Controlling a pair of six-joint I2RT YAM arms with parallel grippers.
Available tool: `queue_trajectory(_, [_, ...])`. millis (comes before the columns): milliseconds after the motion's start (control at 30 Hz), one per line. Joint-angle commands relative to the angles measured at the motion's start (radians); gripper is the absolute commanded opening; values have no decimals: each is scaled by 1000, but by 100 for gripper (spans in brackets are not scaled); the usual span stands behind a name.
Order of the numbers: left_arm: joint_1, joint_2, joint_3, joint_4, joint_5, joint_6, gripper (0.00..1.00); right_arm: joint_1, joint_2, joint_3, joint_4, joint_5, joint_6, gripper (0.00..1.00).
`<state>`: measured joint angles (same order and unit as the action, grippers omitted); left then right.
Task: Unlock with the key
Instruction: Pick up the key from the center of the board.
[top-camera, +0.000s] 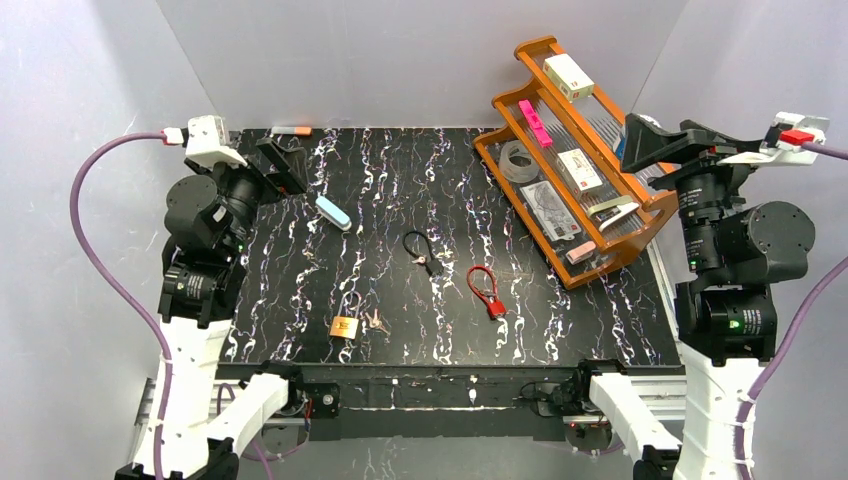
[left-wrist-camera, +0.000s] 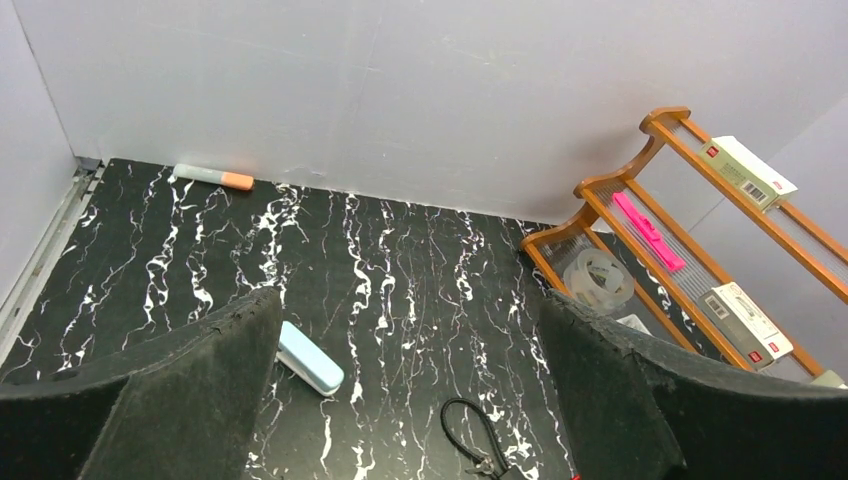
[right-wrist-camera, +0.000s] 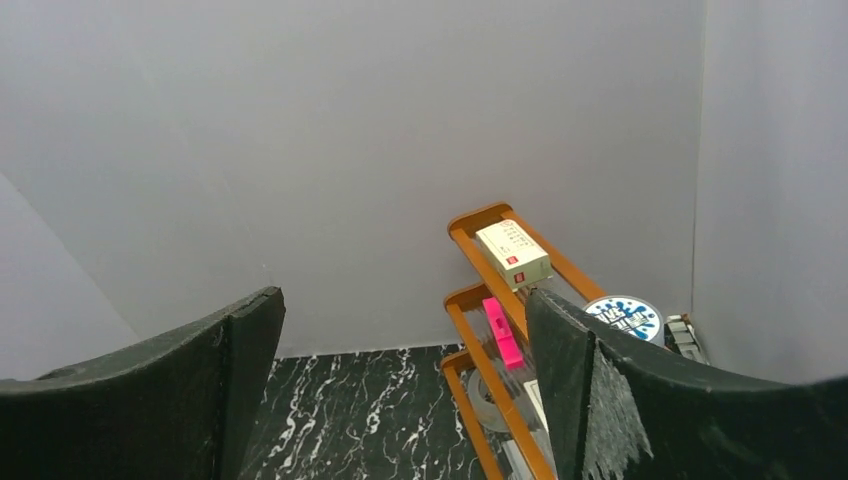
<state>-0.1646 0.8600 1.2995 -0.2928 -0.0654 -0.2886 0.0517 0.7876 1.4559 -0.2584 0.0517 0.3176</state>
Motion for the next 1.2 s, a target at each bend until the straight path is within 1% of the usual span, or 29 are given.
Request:
queue_trajectory(0, [5,-30,-16,20,20,0,98,-5,13,15,16,-134,-19,99])
queue_trajectory(67, [5,-30,-39,19,37,-2,98,-6,31,18,19,-268,-35,98])
queue_trajectory(100, [5,-28,-51,17,46,-7,98,-6,55,38,-1,-307,-28,96])
queue_trajectory(167, [5,-24,-71,7,48,-27,98,-6,119,91,-52,-431,-3,91])
queue_trajectory(233, [5,-26,-95,-3,43,-41,98,-6,179,129,-70,-567,62,85])
queue_trajectory(267, [5,-29,-108,-4,42,-44,98,-6,201,127,-45,-654,110,82])
queue_trajectory(333, [5,-38,-133,-4,51,-47,98,-6,223,74,45,-761,225,78])
queue_trajectory(367, [5,-41,-150,-3,52,-46,98,-6,223,41,97,-794,295,77])
queue_trajectory(400, [5,-42,-161,-5,47,-49,98,-2,217,10,135,-815,327,77])
queue_trajectory(467, [5,-41,-177,-16,27,-66,98,13,204,-28,160,-834,337,77])
queue_trajectory(600, [5,-30,-215,-24,13,-123,98,68,177,-93,155,-805,337,77])
queue_trajectory(667, [5,-15,-230,-22,18,-142,98,135,190,-116,136,-775,326,76])
queue_trajectory(733, [5,4,-238,-22,24,-154,98,283,223,-118,95,-685,280,75])
queue_trajectory(867, [5,22,-246,-26,17,-170,98,690,357,-69,-7,-336,150,74])
queue_trajectory(933, [5,21,-252,-37,12,-170,98,821,441,-29,-63,-165,106,74])
queue_trajectory(1000, [5,14,-264,-52,8,-167,98,877,508,-21,-95,-70,103,74])
queue_trajectory(1167, [5,-13,-329,-72,-2,-179,98,941,623,-99,-102,10,169,73])
